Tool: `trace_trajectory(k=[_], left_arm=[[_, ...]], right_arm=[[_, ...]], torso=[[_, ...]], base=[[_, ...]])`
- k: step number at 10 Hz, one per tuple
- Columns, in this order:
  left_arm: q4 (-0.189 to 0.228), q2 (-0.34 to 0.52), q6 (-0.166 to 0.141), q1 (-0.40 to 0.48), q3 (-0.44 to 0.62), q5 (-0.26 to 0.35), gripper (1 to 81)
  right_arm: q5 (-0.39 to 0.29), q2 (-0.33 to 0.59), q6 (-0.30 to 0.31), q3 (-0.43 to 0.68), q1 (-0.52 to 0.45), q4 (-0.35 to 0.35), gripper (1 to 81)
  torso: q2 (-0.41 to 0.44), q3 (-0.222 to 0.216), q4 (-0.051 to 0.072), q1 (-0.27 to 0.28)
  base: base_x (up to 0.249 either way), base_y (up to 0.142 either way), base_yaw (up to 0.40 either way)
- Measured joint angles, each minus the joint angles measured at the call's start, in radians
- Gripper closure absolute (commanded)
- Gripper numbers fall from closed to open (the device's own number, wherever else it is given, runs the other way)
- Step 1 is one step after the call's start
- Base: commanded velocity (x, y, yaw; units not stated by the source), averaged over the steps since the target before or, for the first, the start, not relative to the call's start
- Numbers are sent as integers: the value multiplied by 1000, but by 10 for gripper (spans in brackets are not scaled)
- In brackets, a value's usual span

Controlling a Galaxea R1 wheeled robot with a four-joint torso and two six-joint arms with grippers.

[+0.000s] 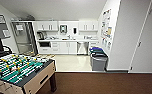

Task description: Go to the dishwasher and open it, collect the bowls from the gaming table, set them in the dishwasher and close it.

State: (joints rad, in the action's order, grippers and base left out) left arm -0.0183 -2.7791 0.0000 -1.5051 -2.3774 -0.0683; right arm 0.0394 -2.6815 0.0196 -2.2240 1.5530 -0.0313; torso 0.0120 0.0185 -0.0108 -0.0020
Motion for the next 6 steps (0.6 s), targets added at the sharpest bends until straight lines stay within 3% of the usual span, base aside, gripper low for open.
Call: trace_trajectory(k=[6], left_arm=[[1,-4,0,11,-2,-3,10]], right_arm=[[5,-1,0,-6,-9,-3,10]], torso=[[0,0,0,2]], base=[[140,0,0]])
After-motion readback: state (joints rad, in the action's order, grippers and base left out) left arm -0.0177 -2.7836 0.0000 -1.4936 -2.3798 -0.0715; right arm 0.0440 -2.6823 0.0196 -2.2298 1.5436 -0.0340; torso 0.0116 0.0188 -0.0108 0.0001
